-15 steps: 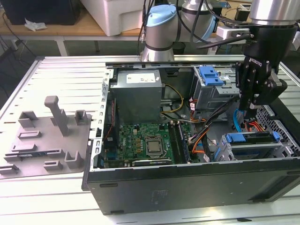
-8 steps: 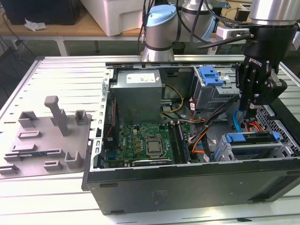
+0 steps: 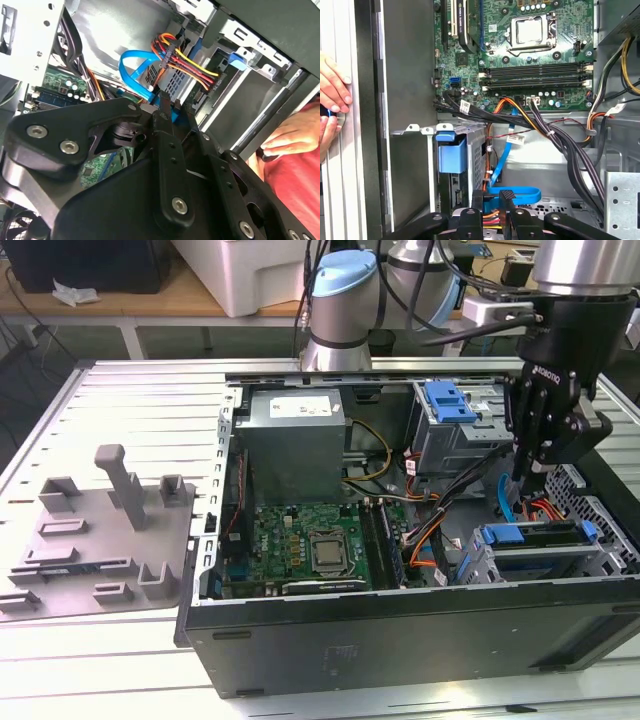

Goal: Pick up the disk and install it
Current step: 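Insert the second disk wire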

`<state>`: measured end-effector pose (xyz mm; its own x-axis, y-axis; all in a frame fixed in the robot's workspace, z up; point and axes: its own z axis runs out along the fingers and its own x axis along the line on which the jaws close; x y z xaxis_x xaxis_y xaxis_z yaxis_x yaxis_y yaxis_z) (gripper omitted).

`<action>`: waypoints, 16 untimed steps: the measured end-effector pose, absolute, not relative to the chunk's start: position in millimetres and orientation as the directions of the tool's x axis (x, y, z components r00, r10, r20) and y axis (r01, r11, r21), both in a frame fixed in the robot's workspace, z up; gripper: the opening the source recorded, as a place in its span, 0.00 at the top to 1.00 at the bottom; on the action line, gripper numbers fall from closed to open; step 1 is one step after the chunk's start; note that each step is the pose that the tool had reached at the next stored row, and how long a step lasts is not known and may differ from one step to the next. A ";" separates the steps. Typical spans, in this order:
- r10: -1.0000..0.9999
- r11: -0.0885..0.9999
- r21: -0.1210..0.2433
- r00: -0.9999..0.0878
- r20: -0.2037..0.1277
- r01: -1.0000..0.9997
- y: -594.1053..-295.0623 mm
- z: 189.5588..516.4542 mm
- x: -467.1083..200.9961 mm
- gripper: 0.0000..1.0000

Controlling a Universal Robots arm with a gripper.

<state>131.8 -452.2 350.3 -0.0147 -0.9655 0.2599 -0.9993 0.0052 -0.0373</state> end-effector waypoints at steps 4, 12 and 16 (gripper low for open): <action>-0.965 0.005 -0.037 -0.015 0.261 -0.999 -455.1 350.3 131.8 0.73; -0.965 0.006 -0.037 -0.016 0.261 -0.999 -458.9 349.9 131.8 0.81; -0.965 0.009 -0.037 -0.018 0.261 -0.999 -460.9 349.8 131.8 0.84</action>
